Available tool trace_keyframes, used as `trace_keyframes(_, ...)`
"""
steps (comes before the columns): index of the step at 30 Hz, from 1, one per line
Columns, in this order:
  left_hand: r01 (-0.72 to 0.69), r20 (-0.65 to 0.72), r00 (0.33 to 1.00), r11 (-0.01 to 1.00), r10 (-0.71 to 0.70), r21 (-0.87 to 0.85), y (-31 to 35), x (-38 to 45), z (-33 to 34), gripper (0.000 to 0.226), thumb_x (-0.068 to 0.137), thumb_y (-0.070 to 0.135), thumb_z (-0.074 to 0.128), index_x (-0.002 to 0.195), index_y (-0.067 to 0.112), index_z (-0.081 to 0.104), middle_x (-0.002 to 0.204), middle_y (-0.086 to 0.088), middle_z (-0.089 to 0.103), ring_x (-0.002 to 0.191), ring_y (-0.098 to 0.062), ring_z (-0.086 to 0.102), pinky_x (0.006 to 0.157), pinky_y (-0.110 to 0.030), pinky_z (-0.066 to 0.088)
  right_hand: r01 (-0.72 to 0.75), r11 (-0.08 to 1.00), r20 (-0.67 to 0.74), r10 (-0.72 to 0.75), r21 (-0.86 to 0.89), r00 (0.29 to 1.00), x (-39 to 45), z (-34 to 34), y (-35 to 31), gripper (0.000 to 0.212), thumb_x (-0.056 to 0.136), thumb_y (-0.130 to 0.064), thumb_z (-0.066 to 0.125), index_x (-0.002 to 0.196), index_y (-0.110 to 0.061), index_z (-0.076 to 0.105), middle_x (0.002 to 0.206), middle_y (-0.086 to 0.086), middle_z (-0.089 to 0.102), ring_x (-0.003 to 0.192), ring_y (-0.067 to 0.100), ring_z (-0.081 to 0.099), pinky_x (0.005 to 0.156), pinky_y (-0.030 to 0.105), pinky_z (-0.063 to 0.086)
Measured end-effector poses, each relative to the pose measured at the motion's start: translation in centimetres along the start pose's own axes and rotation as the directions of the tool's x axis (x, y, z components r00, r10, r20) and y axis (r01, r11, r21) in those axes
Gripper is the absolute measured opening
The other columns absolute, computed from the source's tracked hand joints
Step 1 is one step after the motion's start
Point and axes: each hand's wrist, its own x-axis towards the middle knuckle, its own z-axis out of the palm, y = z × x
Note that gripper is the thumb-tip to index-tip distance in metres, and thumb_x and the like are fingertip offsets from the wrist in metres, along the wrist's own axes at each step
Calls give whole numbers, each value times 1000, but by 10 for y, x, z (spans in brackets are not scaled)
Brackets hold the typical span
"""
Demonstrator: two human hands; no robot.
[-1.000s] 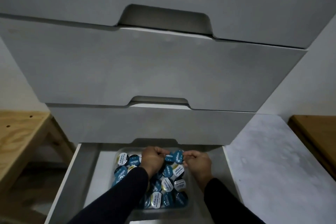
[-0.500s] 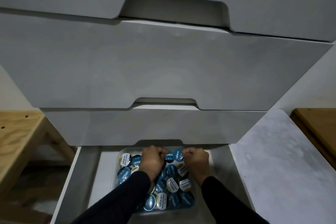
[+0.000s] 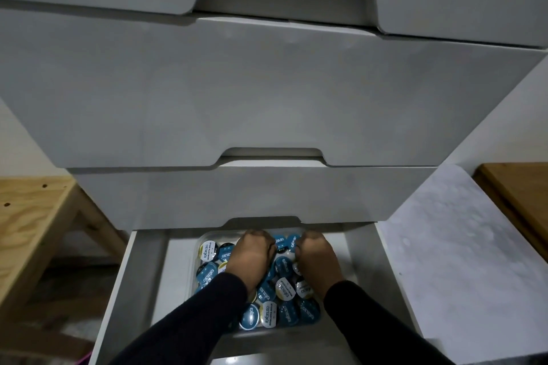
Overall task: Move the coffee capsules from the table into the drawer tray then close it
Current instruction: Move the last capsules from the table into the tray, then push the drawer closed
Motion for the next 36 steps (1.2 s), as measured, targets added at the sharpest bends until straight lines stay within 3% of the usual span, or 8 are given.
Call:
trace_keyframes(5, -145, -99, 982, 974, 164, 174, 0, -17, 1, 19, 90, 15, 53, 108, 18, 58, 100, -4, 63, 84, -16, 61, 74, -22, 50, 153, 970, 69, -142, -191, 987, -11, -10, -11, 6, 57, -7, 62, 57, -13, 62, 60, 5, 64, 60, 20, 60, 70, 28, 49)
trace_keyframes(8, -165, -131, 971, 954, 202, 251, 5, -25, -4, 36, 92, 18, 49, 127, 15, 49, 114, -10, 61, 103, -22, 58, 86, -30, 49, 123, 982, 111, -108, -143, 988, -20, -28, -18, 27, 87, -11, 42, 105, 0, 59, 114, 18, 60, 111, 28, 50, 93, 29, 38)
trace_keyframes(10, -136, -136, 974, 951, 179, 276, 11, -34, -11, 38, 93, 22, 49, 130, 12, 46, 121, -10, 58, 112, -22, 53, 93, -31, 46, 86, 988, 117, -71, -130, 991, -27, -34, -19, 36, 93, -21, 39, 123, -2, 49, 131, 15, 50, 125, 25, 39, 101, 28, 33)
trace_keyframes(15, -105, -338, 922, 963, 187, 247, 24, -79, -33, 39, 96, 27, 43, 130, 9, 48, 129, -10, 56, 124, -22, 45, 105, -29, 36, 125, 986, -44, -130, -112, 990, -55, -58, -27, 43, 94, -36, 40, 124, -6, 49, 130, 11, 53, 124, 23, 41, 105, 30, 33)
trace_keyframes(23, -74, -732, 681, 996, 19, -43, 17, -220, -2, 51, 89, 25, 58, 134, 5, 45, 136, -16, 49, 133, -29, 37, 113, -37, 29, 100, 988, -371, -50, 118, 927, -169, -66, -32, 54, 92, -37, 48, 133, -3, 40, 140, 16, 44, 136, 29, 30, 113, 33, 22)
trace_keyframes(27, -10, -778, 616, 986, -127, -169, 3, -268, 49, 77, 87, 35, 56, 146, 5, 18, 155, -13, 18, 145, -22, 8, 117, -28, 8, 48, 980, -505, 58, 194, 861, -229, -30, -24, 68, 91, -44, 42, 143, -5, 22, 153, 12, 22, 143, 24, 12, 116, 33, 14)
trace_keyframes(30, 24, -750, 623, 963, -223, -267, -16, -273, 87, 91, 85, 42, 56, 148, 7, 1, 158, -11, -5, 145, -18, -9, 116, -27, 1, -11, 960, -528, 164, 281, 833, -253, 7, -21, 78, 89, -50, 41, 146, -9, 7, 157, 8, 2, 144, 18, -5, 117, 37, 13)
trace_keyframes(36, 66, -725, 576, 906, -376, -417, -50, -246, 121, 108, 80, 51, 60, 146, 6, -12, 155, -16, -20, 144, -24, -15, 112, -25, 1, -70, 875, -503, 340, 480, 795, -246, 56, -13, 93, 85, -49, 53, 145, -11, -8, 156, 9, -13, 143, 19, -10, 117, 33, 6)
